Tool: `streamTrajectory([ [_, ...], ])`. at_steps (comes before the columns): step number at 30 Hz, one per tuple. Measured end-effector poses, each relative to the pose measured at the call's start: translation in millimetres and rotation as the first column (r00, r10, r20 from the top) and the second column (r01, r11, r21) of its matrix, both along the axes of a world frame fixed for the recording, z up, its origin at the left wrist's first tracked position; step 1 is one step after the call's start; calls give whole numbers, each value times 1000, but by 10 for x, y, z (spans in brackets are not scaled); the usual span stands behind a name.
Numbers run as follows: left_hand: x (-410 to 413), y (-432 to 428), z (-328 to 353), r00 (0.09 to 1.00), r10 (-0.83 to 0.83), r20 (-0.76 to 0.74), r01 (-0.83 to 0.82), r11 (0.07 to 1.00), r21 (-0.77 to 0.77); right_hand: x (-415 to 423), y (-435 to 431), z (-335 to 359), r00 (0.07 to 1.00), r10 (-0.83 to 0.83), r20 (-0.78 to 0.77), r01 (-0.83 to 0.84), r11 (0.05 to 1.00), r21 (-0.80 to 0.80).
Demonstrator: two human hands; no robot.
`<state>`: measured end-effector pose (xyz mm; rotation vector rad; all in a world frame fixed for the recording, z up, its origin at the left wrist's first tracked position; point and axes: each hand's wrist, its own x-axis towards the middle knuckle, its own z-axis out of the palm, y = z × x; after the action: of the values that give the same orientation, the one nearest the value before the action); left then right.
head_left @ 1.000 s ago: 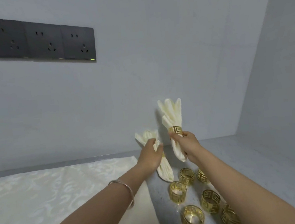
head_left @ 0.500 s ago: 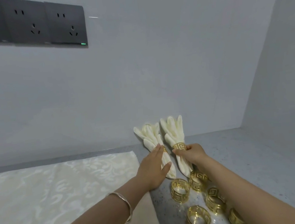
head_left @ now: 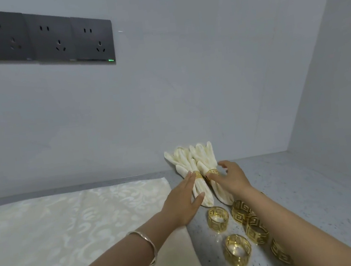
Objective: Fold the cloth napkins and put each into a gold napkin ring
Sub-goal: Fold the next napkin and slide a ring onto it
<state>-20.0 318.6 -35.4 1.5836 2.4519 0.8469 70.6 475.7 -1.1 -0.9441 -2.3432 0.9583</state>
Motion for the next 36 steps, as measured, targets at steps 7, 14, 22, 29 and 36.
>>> streamTrajectory([
  [7,451,-1281,-27,998,21,-59,-34,972,-231,642,-1187,237,944,278,-178,-236,946,222],
  [14,858,-2727,-127,989,14,-147,-66,931,-358,1254,-2435,-338,887,461,-39,-461,887,13],
  [22,1289,-3693,-91,994,-30,-103,-14,916,-402,1876,-3079,-579,721,660,213,-693,684,228],
  [29,1529,-3922,-115,996,-65,-63,38,932,-361,2089,-3285,-397,707,637,308,-707,625,331],
  [36,1578,-3981,-76,999,-34,-17,28,957,-288,2101,-3408,-269,756,580,304,-648,597,473],
])
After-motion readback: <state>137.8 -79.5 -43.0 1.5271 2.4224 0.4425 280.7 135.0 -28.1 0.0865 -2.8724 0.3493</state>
